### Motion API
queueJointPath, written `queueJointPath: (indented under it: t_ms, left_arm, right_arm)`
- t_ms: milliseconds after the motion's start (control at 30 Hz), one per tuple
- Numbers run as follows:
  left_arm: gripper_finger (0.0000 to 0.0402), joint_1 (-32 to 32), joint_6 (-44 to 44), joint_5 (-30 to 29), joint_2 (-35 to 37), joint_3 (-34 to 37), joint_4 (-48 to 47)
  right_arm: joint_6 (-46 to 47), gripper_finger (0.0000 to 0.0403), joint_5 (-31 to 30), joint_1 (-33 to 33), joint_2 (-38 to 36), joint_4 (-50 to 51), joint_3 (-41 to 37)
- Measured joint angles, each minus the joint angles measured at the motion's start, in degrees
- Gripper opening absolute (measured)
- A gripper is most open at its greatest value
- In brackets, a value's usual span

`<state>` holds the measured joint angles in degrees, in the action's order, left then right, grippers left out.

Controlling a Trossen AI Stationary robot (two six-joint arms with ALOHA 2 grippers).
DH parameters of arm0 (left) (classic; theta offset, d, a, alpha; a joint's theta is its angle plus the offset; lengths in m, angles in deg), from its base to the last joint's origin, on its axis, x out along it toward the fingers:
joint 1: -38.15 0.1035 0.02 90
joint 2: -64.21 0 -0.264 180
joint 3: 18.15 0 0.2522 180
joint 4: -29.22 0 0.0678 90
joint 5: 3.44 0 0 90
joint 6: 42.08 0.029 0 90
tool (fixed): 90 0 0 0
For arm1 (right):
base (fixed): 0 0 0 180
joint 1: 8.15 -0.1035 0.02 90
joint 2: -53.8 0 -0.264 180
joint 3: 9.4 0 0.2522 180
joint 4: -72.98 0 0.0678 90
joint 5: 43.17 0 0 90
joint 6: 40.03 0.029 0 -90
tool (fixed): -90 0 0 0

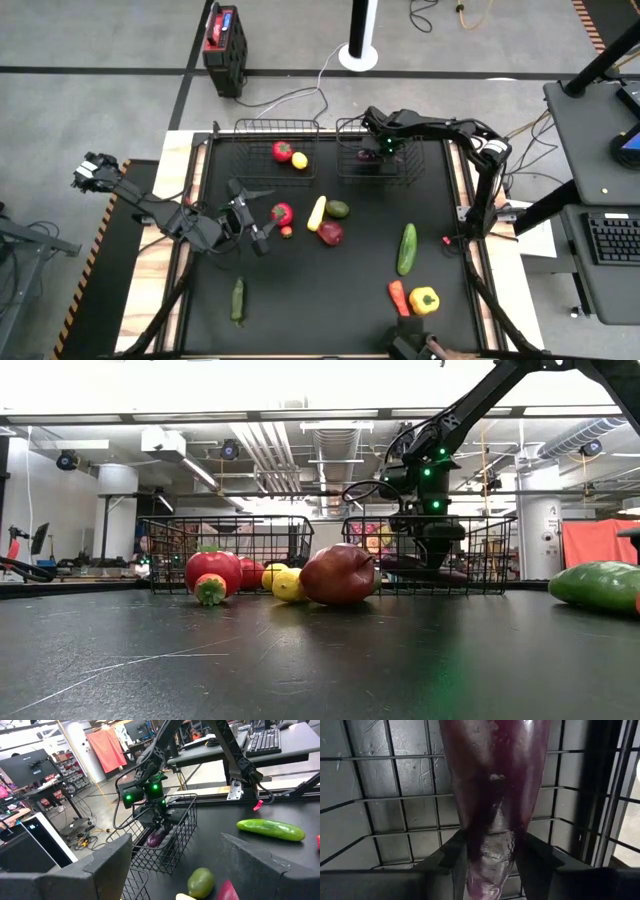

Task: Sort produce into baskets
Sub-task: Put the eggplant into the right wire basket

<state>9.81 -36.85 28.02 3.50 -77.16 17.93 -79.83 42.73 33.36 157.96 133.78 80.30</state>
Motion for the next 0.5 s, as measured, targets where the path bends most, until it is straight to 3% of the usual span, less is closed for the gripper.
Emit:
queueJointPath:
  t_ms: [500]
  left_arm:
    - [0.0278,0.0,0.0,0.0,0.0,0.0,0.0]
  right_arm:
    - [4.1,0.0132,0.0,0.0,0.0,0.2,0.0]
